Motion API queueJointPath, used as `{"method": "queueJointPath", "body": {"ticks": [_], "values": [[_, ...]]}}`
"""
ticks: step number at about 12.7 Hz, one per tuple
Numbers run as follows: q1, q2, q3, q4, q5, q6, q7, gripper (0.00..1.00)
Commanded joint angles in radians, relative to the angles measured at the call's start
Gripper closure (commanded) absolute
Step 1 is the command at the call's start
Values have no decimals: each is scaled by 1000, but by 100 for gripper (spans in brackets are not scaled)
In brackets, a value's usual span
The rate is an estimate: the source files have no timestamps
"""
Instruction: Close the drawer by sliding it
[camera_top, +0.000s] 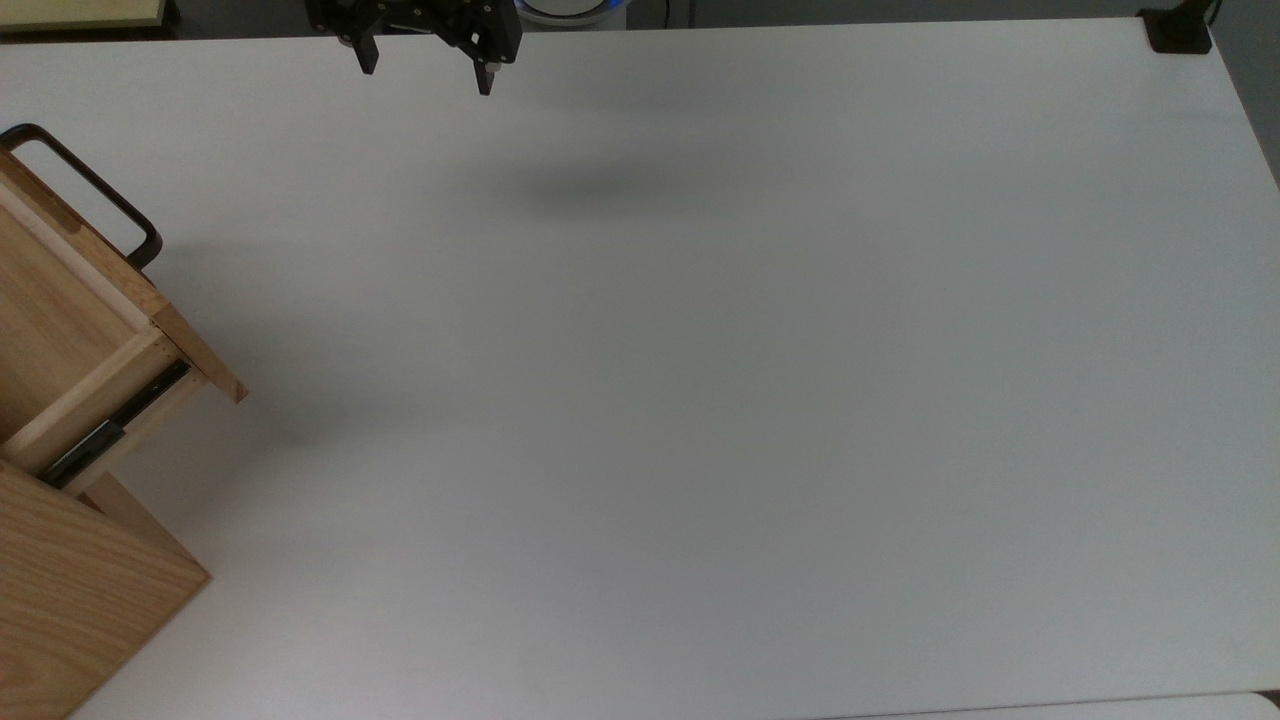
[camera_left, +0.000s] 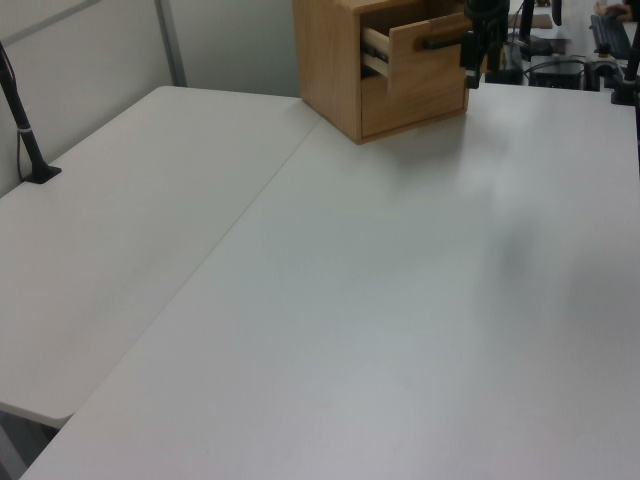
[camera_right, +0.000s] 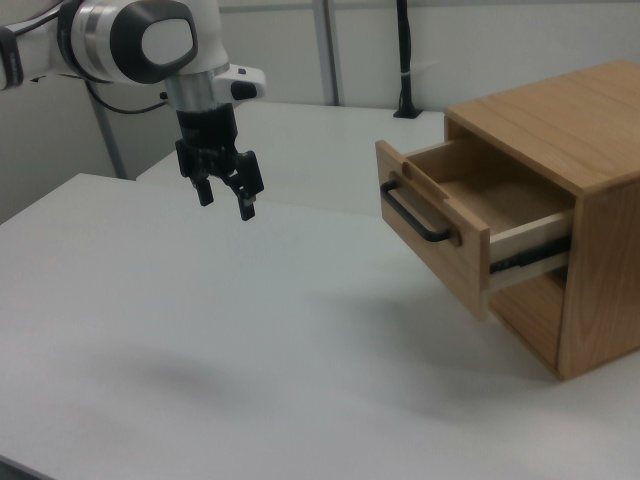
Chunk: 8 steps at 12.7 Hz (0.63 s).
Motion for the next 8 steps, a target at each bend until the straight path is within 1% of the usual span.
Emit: {"method": "queueJointPath", "body": {"ticks": [1,3,8], "values": [[5,-10,-16,4,0,-30,-28,0],[8,-11,-16,4,0,-63,-34,0],[6,-10,-16,6,-2,-63,-30,0]]}}
